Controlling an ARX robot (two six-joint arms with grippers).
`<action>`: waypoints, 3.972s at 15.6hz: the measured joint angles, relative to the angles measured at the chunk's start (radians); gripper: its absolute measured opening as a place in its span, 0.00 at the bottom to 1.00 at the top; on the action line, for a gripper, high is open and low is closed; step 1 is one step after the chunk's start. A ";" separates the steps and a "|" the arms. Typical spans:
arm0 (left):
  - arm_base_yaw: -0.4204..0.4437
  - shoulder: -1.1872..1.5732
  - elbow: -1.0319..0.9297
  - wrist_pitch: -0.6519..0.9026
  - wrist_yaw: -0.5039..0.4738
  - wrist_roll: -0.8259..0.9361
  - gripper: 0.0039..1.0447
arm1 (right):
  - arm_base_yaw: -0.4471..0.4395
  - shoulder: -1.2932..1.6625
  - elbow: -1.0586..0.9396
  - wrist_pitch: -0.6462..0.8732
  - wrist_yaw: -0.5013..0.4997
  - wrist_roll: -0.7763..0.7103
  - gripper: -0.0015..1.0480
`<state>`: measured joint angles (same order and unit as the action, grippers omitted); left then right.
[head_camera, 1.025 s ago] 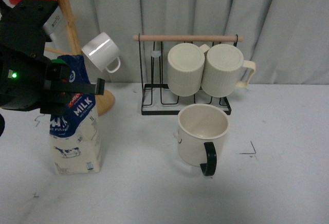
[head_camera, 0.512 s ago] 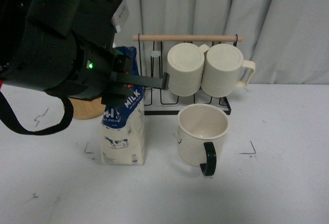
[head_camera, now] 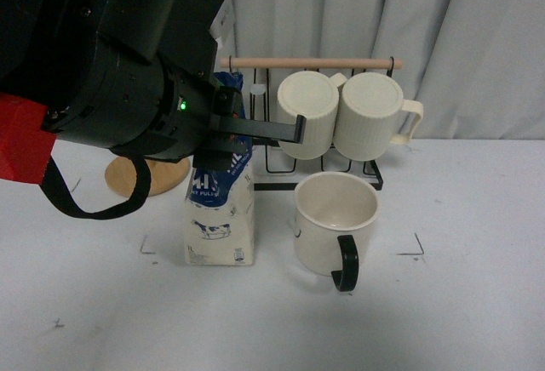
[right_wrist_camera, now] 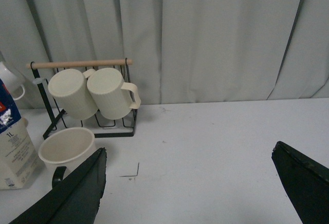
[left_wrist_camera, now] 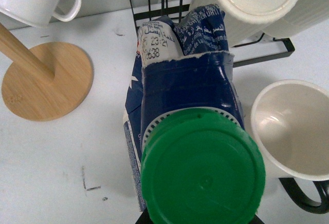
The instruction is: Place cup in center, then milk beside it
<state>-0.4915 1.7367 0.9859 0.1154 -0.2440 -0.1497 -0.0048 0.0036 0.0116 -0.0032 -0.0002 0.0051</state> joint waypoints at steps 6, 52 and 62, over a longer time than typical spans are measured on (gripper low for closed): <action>-0.033 0.019 0.003 0.008 -0.002 -0.036 0.04 | 0.000 0.000 0.000 0.000 0.000 0.000 0.94; 0.491 -1.511 -0.975 0.111 0.244 0.135 0.01 | 0.000 0.000 0.000 0.000 0.000 0.000 0.94; 0.491 -1.732 -0.975 -0.119 0.244 0.135 0.01 | 0.000 0.000 0.000 0.000 0.000 0.000 0.94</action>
<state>-0.0010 0.0044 0.0113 -0.0032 -0.0002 -0.0143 -0.0048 0.0036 0.0116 -0.0029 -0.0002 0.0051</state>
